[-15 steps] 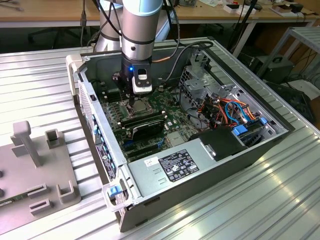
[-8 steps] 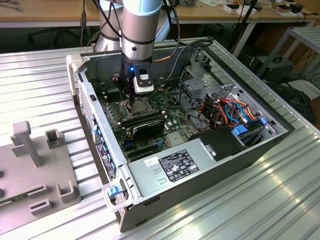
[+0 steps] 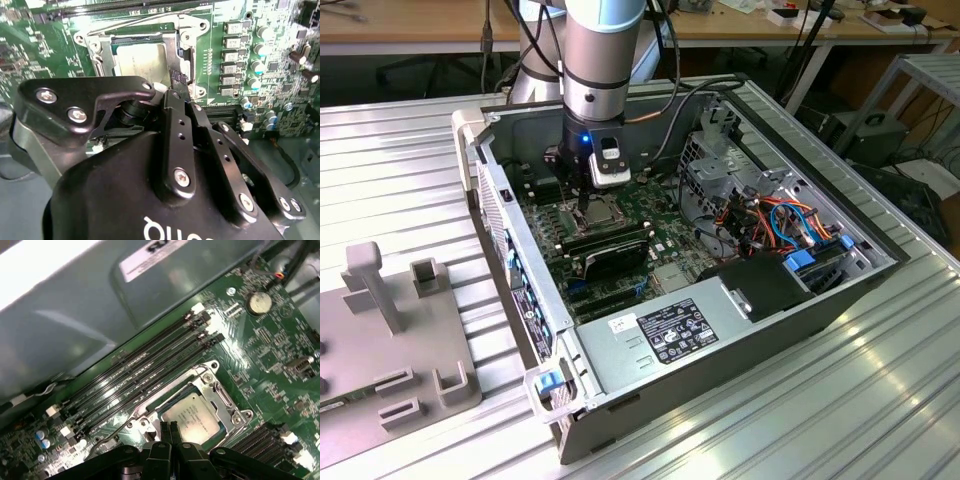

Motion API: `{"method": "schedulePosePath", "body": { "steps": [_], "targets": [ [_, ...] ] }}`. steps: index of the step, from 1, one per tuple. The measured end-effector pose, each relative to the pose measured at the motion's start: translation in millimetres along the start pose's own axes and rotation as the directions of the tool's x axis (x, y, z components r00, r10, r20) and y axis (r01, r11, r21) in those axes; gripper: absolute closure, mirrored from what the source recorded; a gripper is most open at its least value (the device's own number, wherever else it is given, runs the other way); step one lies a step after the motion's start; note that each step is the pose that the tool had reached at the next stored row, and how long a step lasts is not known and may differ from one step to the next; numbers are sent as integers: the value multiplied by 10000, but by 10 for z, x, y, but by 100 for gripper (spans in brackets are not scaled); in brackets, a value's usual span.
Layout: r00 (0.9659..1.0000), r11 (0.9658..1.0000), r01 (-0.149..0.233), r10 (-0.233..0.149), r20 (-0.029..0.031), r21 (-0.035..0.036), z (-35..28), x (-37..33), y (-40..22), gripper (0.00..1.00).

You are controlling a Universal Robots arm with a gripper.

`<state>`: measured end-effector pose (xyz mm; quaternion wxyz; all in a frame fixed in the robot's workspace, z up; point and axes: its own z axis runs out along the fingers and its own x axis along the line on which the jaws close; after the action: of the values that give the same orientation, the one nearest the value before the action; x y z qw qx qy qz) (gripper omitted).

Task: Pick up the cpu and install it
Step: 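Close the cpu cover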

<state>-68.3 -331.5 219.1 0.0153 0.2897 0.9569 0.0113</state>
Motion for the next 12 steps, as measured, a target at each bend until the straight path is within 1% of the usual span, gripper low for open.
{"method": "schedulePosePath", "body": {
  "steps": [3,5,7,9,10,11,12],
  "targets": [
    [9985,9985,546,-546,-16,-14,0,0,0,89],
    [9950,9950,994,-994,-30,-24,0,0,0,89],
    [9901,9901,1400,-1400,-41,-35,0,0,0,89],
    [9841,9841,1777,-1778,-51,-46,0,0,0,89],
    [9776,9776,2103,-2103,-59,-55,0,0,0,89],
    [9727,9727,2320,-2321,-65,-62,0,0,0,89],
    [9685,9685,2490,-2490,-69,-67,0,0,0,89]
  ]
}}
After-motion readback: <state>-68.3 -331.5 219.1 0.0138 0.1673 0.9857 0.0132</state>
